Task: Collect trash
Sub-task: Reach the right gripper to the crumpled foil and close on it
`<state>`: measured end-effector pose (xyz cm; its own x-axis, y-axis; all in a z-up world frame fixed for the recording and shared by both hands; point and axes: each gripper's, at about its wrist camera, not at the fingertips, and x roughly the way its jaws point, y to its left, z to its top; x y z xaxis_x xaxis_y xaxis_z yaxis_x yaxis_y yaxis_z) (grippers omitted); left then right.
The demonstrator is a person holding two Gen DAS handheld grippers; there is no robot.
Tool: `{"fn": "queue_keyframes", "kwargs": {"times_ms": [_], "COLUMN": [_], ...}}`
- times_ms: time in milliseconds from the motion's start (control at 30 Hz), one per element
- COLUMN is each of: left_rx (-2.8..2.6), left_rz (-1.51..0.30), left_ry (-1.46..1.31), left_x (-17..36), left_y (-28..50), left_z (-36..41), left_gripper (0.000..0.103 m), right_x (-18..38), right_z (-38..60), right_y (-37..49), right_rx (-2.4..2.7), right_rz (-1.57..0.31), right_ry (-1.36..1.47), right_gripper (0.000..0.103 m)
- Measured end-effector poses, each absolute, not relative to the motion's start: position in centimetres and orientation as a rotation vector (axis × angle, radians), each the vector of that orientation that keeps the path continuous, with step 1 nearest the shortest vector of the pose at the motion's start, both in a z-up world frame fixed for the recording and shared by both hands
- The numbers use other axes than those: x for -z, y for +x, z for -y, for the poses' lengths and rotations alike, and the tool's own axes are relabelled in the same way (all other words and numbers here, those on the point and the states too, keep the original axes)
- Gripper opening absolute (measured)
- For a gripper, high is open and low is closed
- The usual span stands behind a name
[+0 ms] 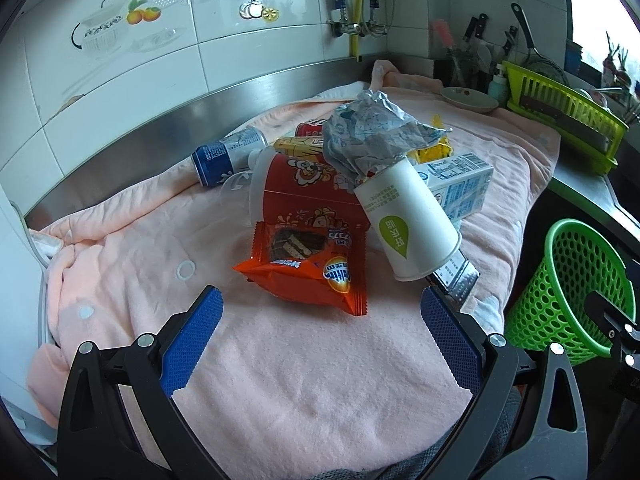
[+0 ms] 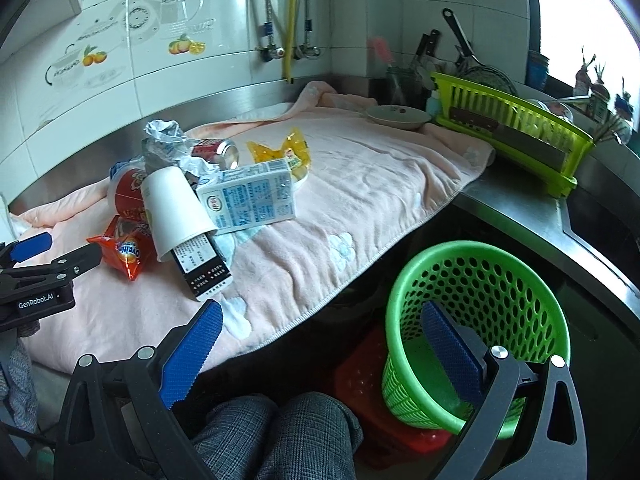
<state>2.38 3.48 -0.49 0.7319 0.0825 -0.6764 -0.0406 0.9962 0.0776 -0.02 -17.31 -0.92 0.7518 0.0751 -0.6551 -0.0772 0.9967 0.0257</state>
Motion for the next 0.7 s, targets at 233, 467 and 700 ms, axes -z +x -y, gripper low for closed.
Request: {"fn": "queue_keyframes", "kwargs": {"times_ms": [233, 467, 700], "left_rx": [-0.09, -0.128, -0.166], "left_rz": [-0.746, -0.738, -0.742], "left_ry": [0.051, 0.036, -0.009], "left_x": [0.3, -0.2, -0.6], "left_y": [2.7, 3.0, 3.4], "left_z": [-4.5, -6.5, -9.2], "left_gripper": [0.098, 0.098, 0.093], "right_x": [0.4, 0.3, 0.6], "right_z": [15.7, 13.5, 11.3], "right_y": [1.3, 2.8, 4.9], "right_rx": [-0.169, -0.26, -0.343], "right_rz": [-0.71, -0.714, -0.726], "right_ry": [-0.044, -0.082, -0.104], "right_gripper": [0.096, 0.095, 0.093]}}
